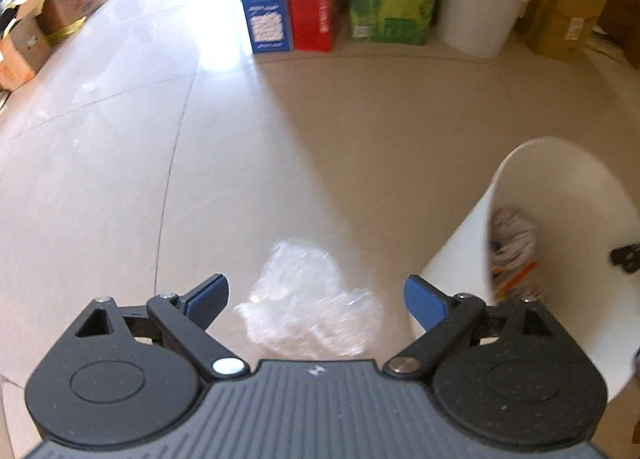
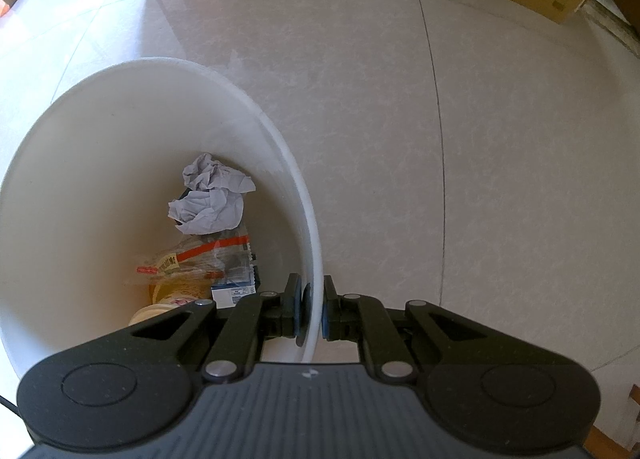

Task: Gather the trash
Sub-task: 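Move the left gripper to the red snack packet and grasp it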

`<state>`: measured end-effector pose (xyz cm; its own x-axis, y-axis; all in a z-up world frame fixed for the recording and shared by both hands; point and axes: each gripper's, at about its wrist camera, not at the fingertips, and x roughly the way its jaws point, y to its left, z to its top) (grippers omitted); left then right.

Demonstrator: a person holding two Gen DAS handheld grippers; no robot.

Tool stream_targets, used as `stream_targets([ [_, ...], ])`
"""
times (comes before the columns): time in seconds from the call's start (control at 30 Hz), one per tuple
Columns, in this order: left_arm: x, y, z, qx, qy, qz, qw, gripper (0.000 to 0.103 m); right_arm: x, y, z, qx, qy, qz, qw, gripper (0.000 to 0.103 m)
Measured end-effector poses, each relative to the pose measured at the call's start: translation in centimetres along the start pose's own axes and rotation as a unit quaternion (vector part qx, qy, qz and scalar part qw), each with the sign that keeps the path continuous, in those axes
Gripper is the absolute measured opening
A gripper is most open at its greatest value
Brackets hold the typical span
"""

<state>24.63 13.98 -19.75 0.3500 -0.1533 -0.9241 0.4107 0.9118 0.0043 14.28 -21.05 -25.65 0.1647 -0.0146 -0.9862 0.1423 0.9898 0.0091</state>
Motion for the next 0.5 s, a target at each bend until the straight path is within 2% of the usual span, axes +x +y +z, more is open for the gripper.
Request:
stream_targets([
  [0.27,4.7,0.6,-6.9,-0.026,0.040,0.014,0.9988,0.094,0.0,0.5,-0.1,-0.024,-0.005,-0.008,1.000,0.013],
  [0.5,9.2,-2.5,-13.1,-0.053,0.056,0.006,0.9970,0.094,0.1,0.6,-0.1,-0.028,-0.009,-0.011,1.000,0.013],
])
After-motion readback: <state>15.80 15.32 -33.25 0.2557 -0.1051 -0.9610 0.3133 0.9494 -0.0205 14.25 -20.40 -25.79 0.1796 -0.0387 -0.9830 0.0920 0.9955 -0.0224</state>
